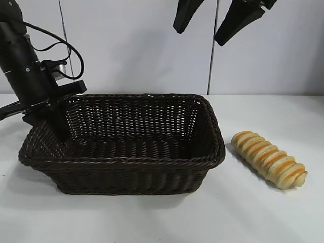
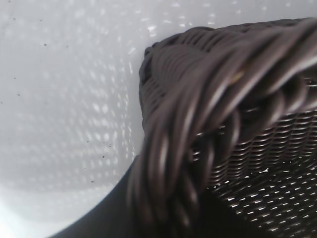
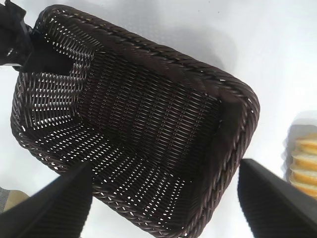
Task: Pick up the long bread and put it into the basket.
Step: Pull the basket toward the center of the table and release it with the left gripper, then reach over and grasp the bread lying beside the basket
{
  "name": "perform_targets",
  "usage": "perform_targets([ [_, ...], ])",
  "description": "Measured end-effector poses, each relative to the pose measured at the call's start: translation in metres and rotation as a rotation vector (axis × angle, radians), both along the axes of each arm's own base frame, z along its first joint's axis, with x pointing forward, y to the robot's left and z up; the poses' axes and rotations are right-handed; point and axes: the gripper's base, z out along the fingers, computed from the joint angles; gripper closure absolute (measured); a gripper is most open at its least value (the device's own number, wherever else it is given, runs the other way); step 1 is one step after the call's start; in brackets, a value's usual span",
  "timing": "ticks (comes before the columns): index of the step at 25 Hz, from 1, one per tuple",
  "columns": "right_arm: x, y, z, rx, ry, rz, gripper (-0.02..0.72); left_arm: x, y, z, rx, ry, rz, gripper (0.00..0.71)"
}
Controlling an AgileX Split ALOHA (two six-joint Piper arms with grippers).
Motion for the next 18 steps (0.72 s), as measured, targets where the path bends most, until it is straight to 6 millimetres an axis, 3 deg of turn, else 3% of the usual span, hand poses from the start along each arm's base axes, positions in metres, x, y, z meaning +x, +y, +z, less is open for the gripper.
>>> perform_targets([
  [4, 0.000, 0.000, 0.000, 0.000, 0.000, 0.000, 0.122, 0.000, 0.001, 0.002, 0.010, -0.007, -0.006, 0.155],
  [8, 0.000, 0.000, 0.000, 0.000, 0.000, -0.001, 0.122, -0.002, 0.004, 0.020, 0.037, -0.054, -0.025, 0.147],
  [18, 0.000, 0.000, 0.000, 0.000, 0.000, -0.001, 0.122, -0.020, 0.007, 0.094, 0.019, -0.197, -0.032, 0.145],
])
